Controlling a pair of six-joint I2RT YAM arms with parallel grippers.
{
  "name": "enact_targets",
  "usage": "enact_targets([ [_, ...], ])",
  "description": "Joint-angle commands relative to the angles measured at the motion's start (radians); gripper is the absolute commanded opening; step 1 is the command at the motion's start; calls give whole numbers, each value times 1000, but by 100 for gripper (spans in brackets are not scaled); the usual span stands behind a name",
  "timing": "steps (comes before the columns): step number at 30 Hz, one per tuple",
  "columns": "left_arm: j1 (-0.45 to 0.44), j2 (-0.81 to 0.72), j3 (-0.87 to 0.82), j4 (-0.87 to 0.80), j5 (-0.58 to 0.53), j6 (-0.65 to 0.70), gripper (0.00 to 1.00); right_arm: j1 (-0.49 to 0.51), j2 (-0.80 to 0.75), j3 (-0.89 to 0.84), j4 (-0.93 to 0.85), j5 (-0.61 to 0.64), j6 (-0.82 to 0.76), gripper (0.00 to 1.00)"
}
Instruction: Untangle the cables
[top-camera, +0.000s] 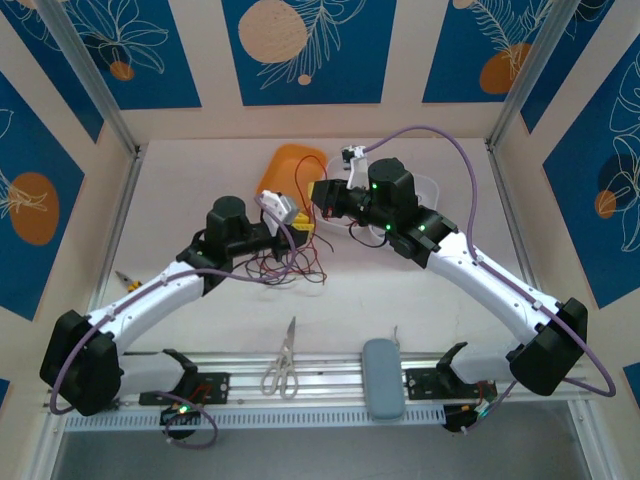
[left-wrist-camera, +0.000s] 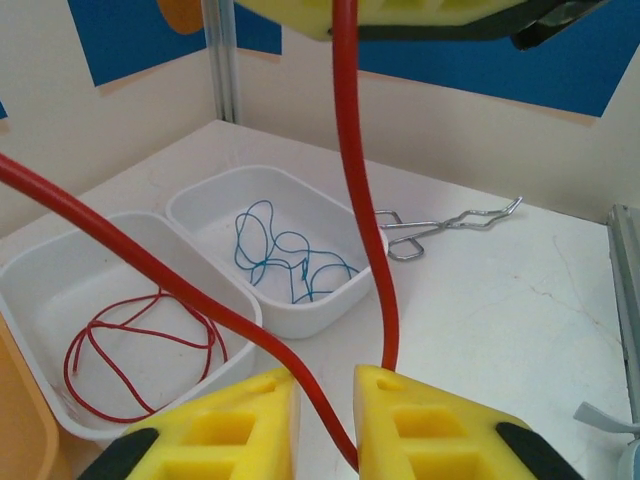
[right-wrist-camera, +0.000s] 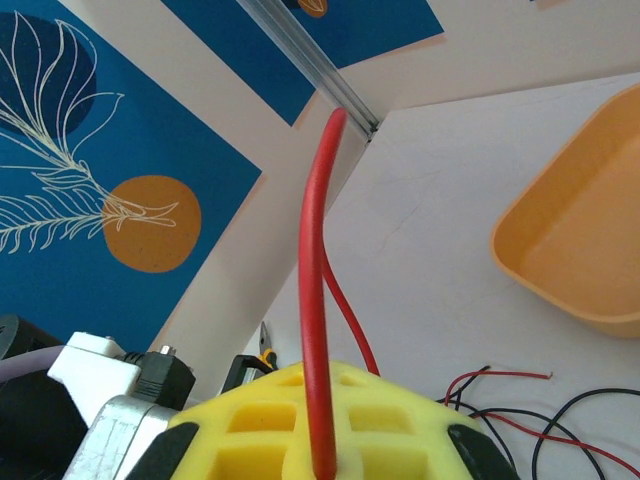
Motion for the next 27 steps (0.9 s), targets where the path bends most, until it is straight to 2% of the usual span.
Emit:
enact_targets([
  [1, -4, -19, 10, -42, 22, 60, 29, 4, -10, 36, 8, -10, -6, 0],
  [7, 14, -12, 51, -128, 69, 106, 45, 10, -9, 36, 2, -6, -7, 0],
  [11, 14, 11, 65, -126, 5, 96, 47, 18, -5, 44, 3, -10, -13, 0],
  [14, 16, 25, 68, -100, -59, 77, 54, 25, -5, 45, 1, -10, -16, 0],
  [19, 15, 51, 83, -78, -118, 71, 60, 37, -4, 48, 0, -13, -13, 0],
  [23, 15, 79, 108, -69, -134, 52, 48, 47, 2, 61, -13, -9, -23, 0],
  [27, 16, 70, 105, -19, -143, 0, 15, 46, 1, 46, -29, 12, -18, 0],
])
